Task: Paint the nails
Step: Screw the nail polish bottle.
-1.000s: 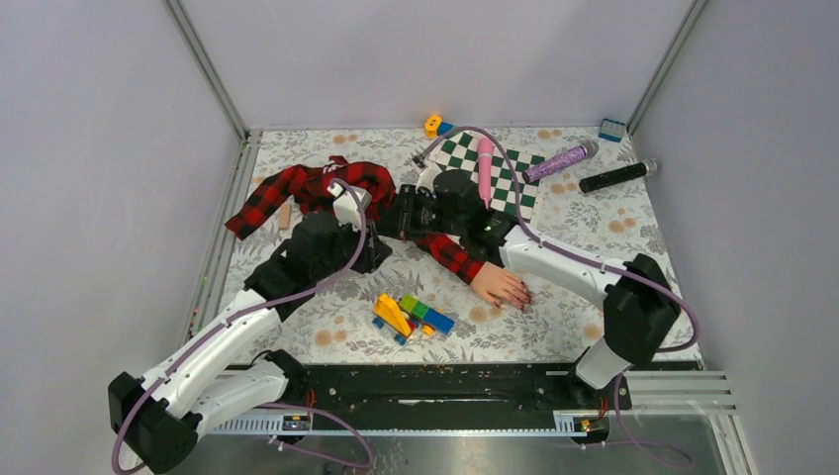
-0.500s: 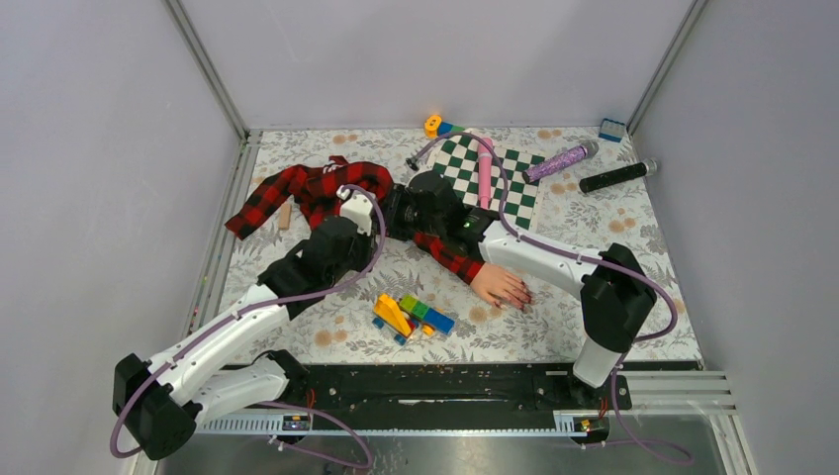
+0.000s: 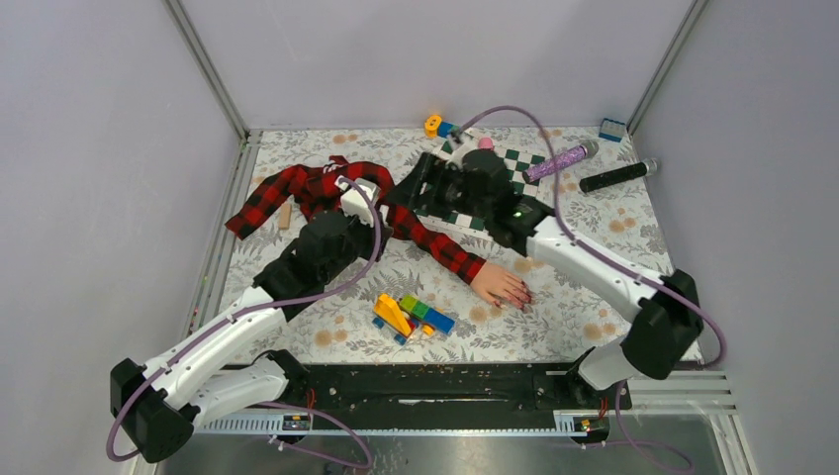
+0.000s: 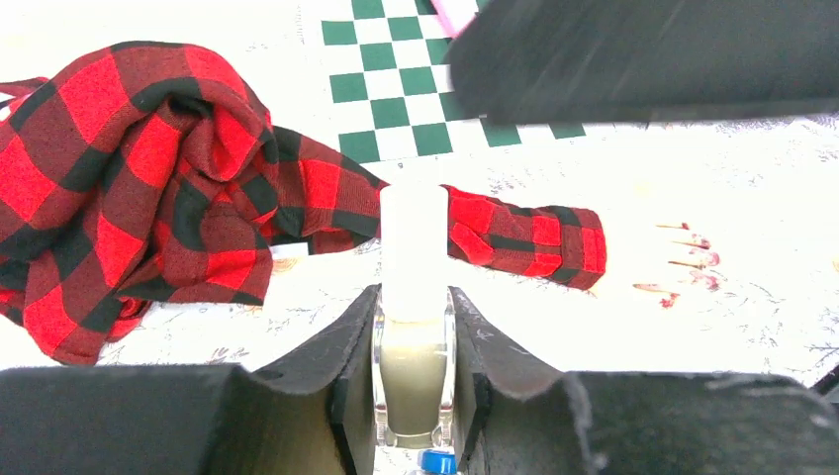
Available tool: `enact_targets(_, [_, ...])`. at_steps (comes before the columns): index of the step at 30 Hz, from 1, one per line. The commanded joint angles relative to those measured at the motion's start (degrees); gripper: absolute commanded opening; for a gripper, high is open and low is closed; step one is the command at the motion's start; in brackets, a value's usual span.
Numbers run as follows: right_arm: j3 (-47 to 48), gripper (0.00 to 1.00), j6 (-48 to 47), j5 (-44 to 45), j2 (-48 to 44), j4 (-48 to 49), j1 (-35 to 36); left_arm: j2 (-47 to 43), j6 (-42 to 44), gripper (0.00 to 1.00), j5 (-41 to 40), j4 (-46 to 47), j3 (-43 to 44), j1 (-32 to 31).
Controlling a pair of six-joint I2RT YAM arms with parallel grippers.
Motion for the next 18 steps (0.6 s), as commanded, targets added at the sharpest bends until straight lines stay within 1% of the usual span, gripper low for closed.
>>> enact_targets(1, [-3.2,0.88,-7.2,-3.7,-7.0,2.6,-6.1,0.2,1.6,0.0,3.3,4.3,3.4,-0.2])
enact_targets(4, [-5.3,0.89,-8.7,-5.6,-10.0,3.3,-10.0,0.6,1.5,0.0,5.2,4.4,3.6,-0.2])
enact_targets(6, [-6.8,0.89,-9.0,-8.8,-11.4,5.3,-12.5,0.3,1.0,0.0,8.5,5.6,3.6,0.0])
enact_targets(9, [-10.4,0.89,-9.6,-15.0,-13.8,10.9,-15.5,0.0,0.0,0.0,17.9,8.1,3.4,1.1])
enact_targets(12, [-14.7,0.89,-11.1,-22.7,-16.2,20.0,-17.7,0.0,-2.6,0.0,28.8,11.8,2.9,3.9])
enact_targets(13, [-16.1,0.89,-10.7,-26.0,-16.7,24.4,-18.2,0.3,-3.6,0.0,33.0,13.5,2.9,4.7])
enact_targets(16, [-19.7,0.89,-6.7,-34.8,-17.8,38.4,-18.8,1.7,-7.4,0.0,47.9,19.6,3.3,6.2])
enact_targets(17, [-20.4,0.89,-4.7,-37.3,-17.8,43.1,-18.8,2.1,-9.6,0.0,53.3,22.2,3.1,6.4])
enact_targets(18, [-20.8,0.88,-0.9,-39.2,-17.6,49.6,-18.8,2.5,-11.5,0.0,56.9,25.0,2.9,6.5])
